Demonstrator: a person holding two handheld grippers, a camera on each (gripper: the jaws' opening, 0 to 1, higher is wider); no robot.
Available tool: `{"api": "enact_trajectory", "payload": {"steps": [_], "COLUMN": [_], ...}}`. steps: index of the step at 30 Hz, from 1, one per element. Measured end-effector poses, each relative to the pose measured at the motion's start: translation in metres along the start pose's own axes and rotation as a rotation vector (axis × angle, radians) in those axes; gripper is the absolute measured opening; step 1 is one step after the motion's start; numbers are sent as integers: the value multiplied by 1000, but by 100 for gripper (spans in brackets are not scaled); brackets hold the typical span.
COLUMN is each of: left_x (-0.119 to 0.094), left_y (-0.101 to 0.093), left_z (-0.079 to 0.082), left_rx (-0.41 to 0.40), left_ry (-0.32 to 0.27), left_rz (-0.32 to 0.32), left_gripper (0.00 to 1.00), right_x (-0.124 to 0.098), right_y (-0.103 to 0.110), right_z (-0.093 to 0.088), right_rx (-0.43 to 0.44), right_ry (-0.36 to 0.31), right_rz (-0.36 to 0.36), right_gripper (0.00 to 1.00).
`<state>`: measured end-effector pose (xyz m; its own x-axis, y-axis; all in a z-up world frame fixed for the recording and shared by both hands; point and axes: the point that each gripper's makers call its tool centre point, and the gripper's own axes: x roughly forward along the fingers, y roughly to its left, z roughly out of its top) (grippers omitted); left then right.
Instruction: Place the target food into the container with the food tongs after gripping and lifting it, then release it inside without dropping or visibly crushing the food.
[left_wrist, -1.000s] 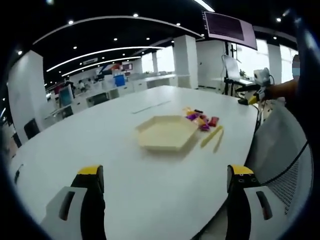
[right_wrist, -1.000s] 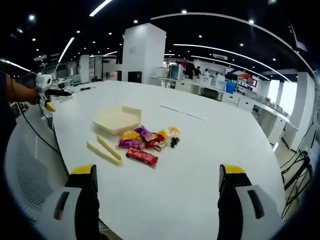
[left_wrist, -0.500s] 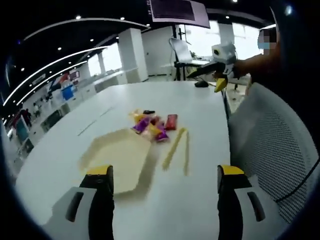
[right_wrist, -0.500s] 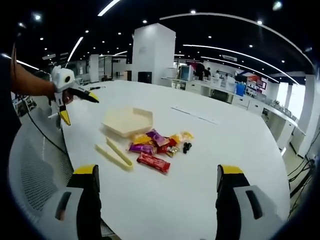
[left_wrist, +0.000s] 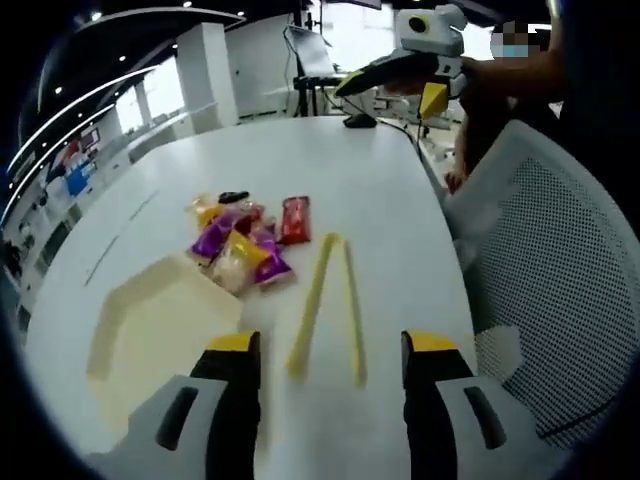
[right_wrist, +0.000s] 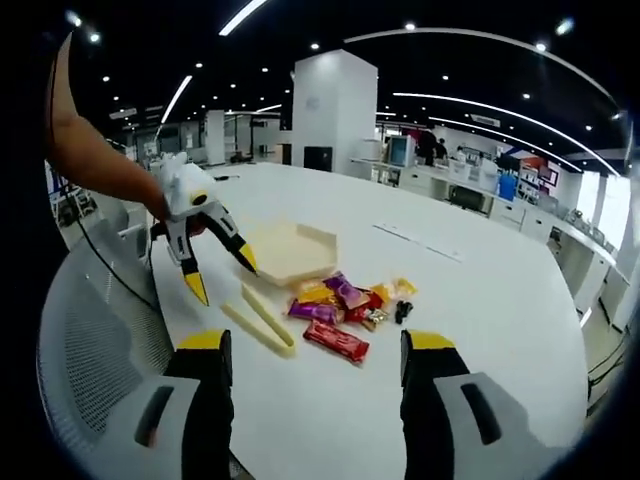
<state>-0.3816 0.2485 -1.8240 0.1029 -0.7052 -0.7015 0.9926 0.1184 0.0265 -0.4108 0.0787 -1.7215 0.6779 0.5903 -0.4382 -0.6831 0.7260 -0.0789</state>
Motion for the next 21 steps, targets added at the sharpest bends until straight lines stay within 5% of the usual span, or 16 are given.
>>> {"api": "enact_trajectory", "payload": {"steps": [5, 10, 11, 15, 21], "left_x": [14, 19, 24, 20, 20], "left_y": [3, 3, 2, 2, 2], "left_z": [-9, -31, -20, -22, -21], "left_rx": [10, 25, -2, -13, 18], "left_ry": [63, 170, 96, 102, 114], "left_rz": [-13, -23, -29, -7, -7], "left_gripper": [50, 35, 33, 24, 3], "right_x": [0, 3, 3, 1, -1], "right_y": [-1, -4, -6, -15, -17], "right_z": [0, -2, -3, -14, -26], "right_rx": [-1, 16, 19, 82, 87], "right_ry": [3, -10, -11, 12, 30], "right_rz": [10, 20, 16, -24, -27], "right_gripper": [70, 86, 89, 100, 100]}}
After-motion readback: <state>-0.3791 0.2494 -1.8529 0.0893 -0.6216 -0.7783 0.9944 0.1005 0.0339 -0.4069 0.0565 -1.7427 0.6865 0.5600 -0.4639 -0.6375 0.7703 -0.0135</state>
